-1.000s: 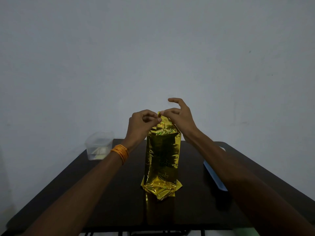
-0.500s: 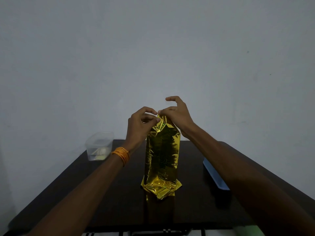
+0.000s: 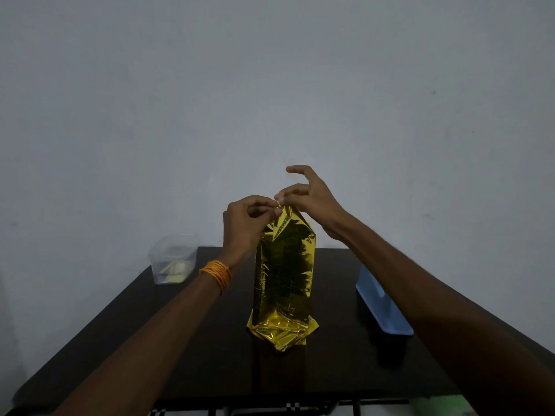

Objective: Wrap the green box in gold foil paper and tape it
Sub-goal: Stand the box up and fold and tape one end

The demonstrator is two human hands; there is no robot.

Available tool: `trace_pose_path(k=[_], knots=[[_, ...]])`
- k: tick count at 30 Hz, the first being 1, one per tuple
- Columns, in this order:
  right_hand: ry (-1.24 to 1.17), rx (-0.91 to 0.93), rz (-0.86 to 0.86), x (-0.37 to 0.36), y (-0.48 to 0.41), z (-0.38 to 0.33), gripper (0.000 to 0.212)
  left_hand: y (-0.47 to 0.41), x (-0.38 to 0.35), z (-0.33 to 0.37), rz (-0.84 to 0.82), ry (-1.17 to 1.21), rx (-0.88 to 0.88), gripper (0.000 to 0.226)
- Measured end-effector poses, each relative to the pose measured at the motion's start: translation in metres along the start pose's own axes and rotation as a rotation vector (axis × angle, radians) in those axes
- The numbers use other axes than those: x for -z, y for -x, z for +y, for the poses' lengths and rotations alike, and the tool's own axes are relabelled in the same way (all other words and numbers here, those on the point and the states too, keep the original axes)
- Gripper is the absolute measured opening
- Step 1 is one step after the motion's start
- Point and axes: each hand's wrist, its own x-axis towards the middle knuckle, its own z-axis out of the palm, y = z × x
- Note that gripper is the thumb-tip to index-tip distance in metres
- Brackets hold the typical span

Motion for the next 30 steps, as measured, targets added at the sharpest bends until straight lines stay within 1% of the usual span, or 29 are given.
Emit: trace_pose_path(k=[2,11,13,16,18,21,24,27,30], knots=[[0.037,0.014,-0.035,0.001,0.000,0.001,0.063,0.000,0.000,-0.001,-0.004,0.025,0.007,0.017],[0.077,0.009,-0.004,0.000,-0.007,0.008,0.063,-0.001,0.004,-0.009,-0.032,0.079,0.060,0.024],[0.083,0.001,0.005,0.001,-0.010,0.010,0.063,-0.002,0.007,-0.011,-0.067,0.054,0.080,0.026],[0.075,-0.044,0.011,0.004,-0.015,0.014,0.065,0.000,0.016,-0.018,-0.183,0.009,0.108,0.021],[0.071,-0.095,0.009,0.006,-0.021,0.018,0.066,0.002,0.020,-0.022,-0.217,-0.017,0.096,0.020],[0.076,-0.176,0.018,0.005,-0.028,0.027,0.067,0.002,0.025,-0.026,-0.224,-0.031,0.055,0.026],[0.069,-0.233,0.054,0.002,-0.032,0.036,0.069,0.000,0.027,-0.027,-0.244,-0.015,0.034,0.024],[0.092,-0.262,0.056,0.000,-0.032,0.039,0.068,-0.001,0.027,-0.031,-0.276,-0.034,-0.012,0.020],[0.158,-0.267,0.051,-0.004,-0.033,0.044,0.068,-0.003,0.026,-0.035,-0.303,-0.097,-0.040,0.020]])
